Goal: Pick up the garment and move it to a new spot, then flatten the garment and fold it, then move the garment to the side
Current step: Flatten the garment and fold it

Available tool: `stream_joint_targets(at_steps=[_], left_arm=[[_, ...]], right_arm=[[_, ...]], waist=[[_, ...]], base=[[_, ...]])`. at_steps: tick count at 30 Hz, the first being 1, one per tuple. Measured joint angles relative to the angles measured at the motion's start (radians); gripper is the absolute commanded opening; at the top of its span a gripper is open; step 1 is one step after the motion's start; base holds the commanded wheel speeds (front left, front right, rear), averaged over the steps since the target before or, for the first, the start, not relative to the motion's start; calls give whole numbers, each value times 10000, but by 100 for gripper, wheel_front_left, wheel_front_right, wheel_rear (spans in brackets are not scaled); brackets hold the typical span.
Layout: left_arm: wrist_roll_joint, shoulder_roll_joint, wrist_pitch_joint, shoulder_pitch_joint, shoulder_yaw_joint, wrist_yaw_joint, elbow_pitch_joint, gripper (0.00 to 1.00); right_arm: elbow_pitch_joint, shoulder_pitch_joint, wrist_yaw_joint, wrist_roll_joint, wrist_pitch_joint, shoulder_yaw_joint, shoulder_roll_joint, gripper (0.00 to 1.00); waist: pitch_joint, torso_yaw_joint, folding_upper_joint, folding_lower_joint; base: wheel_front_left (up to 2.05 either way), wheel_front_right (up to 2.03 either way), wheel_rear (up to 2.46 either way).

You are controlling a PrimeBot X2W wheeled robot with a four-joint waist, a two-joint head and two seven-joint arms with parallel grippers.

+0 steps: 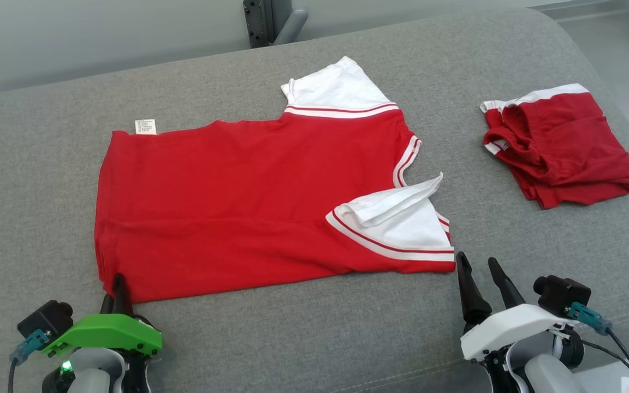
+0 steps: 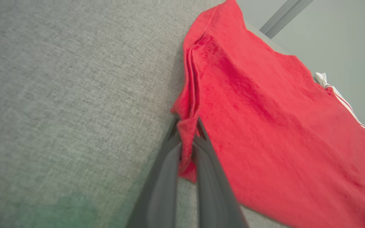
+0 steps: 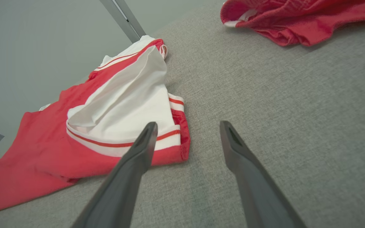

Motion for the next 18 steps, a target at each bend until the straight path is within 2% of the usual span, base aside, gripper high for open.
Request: stream_joint_targets(at_steps=[10,15,16,17,18], left_arm=[[10,-2,-194,784,-293,0,-1319,0],[-75,-36,-203,1191,-464,0,-1768,0],[-117,-46,-201,1250,-495,0,-1812,0],[-119,-50,-203,1305,-533,0,-1854,0],[-119,-54,-203,1363,-569,4,-1896,0]], right_arm=[[1498,-798,2,460,182,-56,0,100],[2454,-1252,0,732,508,284,-6,98],[2598,-1352,2,821,577,399,-12,77],[2740,-1437,0,913,616,485,-38,42],[2872,-1510,0,978,621,556,-44,28]], waist=[[-54,482,0,0],[-66,775,0,0],[-71,833,0,0],[-79,883,0,0],[-91,929,0,0]], base=[[0,0,0],[0,0,0],[0,0,0],[0,0,0],[0,0,0]])
